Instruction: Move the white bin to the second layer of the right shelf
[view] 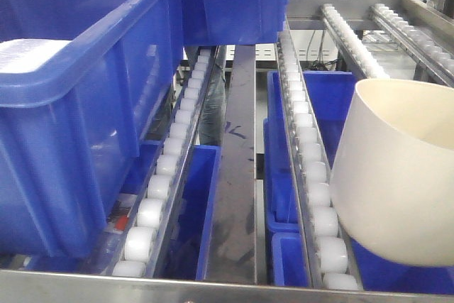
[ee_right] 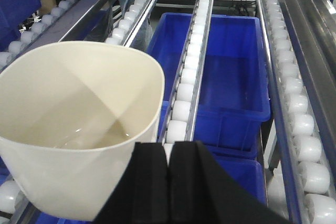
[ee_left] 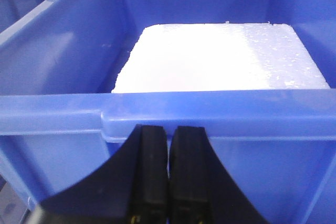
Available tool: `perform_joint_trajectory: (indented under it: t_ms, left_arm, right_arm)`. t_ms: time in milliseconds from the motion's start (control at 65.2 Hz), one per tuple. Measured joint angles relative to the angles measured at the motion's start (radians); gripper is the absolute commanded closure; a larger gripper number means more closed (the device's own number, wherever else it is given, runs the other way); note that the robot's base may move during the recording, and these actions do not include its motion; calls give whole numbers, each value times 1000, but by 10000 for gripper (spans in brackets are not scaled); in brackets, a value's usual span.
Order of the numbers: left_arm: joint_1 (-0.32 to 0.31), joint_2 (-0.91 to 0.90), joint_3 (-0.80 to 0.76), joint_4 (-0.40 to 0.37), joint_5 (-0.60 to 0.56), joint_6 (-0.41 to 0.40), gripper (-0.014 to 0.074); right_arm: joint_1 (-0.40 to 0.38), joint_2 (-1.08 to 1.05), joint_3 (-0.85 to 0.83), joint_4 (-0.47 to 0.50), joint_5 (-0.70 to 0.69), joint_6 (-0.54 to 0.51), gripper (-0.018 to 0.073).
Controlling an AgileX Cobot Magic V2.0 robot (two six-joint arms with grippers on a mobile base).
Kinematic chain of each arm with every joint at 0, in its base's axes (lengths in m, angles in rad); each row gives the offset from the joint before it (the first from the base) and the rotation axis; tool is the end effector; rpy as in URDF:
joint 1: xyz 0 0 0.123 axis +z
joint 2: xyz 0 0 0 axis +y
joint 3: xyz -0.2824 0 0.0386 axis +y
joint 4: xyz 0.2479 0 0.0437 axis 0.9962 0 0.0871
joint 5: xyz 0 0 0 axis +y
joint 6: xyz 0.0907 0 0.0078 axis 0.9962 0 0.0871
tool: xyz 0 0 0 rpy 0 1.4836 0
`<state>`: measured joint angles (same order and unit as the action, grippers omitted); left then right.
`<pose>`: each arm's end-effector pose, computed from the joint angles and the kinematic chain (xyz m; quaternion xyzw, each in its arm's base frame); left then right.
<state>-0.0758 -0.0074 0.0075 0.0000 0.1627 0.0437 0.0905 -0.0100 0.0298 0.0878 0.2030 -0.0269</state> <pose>0.0558 -0.0042 0.1962 0.0438 0.7320 -0.0109 0.6798 0.0557 0.0067 0.1852 -0.0176 0.7529 0.0558 0.6555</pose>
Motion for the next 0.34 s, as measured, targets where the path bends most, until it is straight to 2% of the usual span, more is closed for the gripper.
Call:
perform_joint_trajectory:
  t_ms: [337]
  left_arm:
    - [0, 0, 0, 0, 0, 0, 512]
  right_arm:
    - [0, 0, 0, 0, 0, 0, 503]
